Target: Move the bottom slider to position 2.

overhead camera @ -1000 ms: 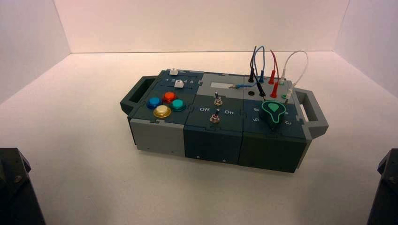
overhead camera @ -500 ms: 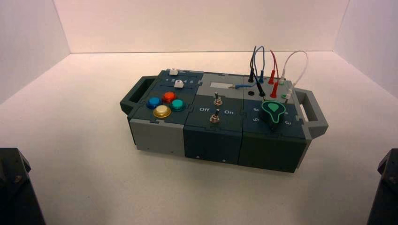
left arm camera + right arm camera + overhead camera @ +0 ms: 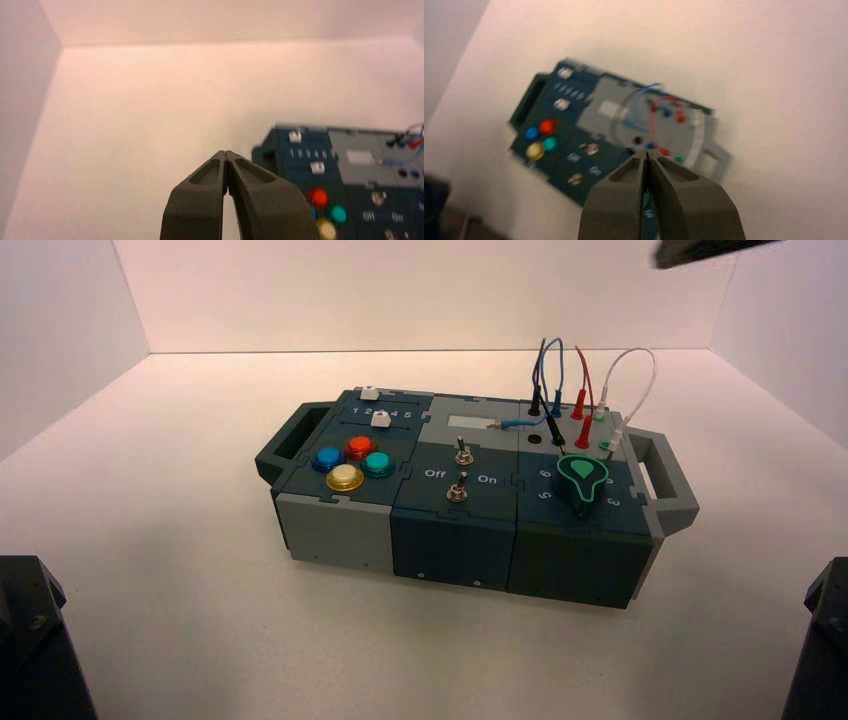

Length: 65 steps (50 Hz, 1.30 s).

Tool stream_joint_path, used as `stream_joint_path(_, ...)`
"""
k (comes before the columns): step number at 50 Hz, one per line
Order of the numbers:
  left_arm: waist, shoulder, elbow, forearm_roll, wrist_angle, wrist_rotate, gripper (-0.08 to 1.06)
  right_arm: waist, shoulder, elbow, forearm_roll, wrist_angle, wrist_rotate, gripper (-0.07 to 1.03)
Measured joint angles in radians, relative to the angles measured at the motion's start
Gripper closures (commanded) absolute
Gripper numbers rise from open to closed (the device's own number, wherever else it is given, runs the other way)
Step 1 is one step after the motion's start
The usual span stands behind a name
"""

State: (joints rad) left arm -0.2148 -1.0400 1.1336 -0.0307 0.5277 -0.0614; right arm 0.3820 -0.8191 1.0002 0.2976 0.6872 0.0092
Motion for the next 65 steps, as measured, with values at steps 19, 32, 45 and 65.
stream_joint_path(19,-0.121,0.138,-0.026,-0.005,0.023,0.000,1.01,0.212,0.308,-0.164,0.094,-0.038,0.005,0.99)
stream_joint_path(32,-0.204,0.222,-0.043,-0.006,0.028,-0.002,1.01,0.268,0.449,-0.207,0.118,-0.075,0.005,0.99)
stream_joint_path(45,-0.281,0.388,-0.133,-0.009,0.029,0.002,1.01,0.313,0.684,-0.311,0.133,-0.107,0.005,0.99)
stream_joint_path(65,-0.305,0.535,-0.183,-0.008,0.025,0.002,1.01,0.334,0.856,-0.411,0.166,-0.127,0.005,0.99)
